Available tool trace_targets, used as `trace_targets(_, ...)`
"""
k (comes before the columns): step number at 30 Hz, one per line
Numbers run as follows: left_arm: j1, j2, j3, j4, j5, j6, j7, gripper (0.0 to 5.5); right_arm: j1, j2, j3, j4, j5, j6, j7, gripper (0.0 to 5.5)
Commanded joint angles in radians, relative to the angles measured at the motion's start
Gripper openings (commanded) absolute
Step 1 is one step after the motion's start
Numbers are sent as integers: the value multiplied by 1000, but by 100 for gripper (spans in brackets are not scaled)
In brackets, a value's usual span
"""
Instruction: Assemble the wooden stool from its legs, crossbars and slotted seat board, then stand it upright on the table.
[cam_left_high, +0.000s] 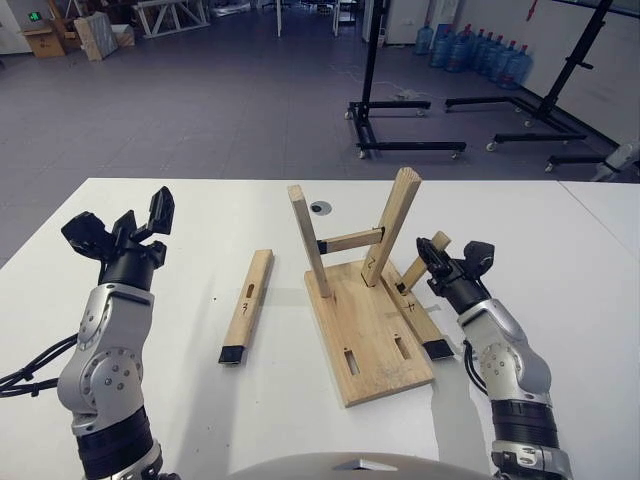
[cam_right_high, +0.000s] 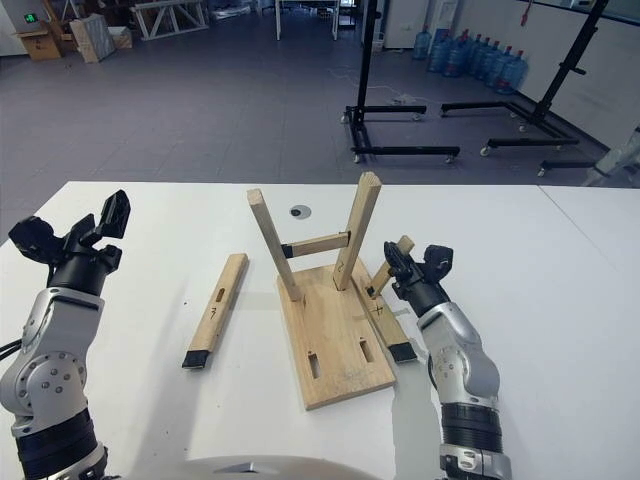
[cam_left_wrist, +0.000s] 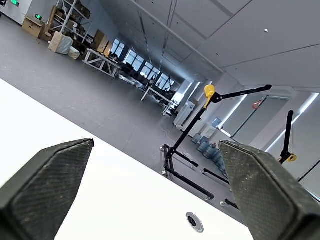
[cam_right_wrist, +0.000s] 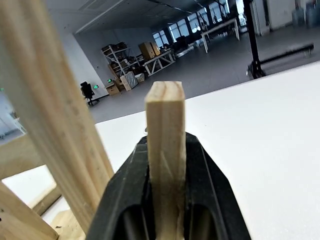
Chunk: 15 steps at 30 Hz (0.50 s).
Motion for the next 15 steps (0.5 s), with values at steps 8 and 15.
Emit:
trace_targets(8,1,2,-12,11,15,-19,-5,456,138,-54,144,179,-264,-272,91,40)
trace_targets(15,5,2,-20,23,21,-30,-16,456,60,-54,109,120,-172,-198,94,40)
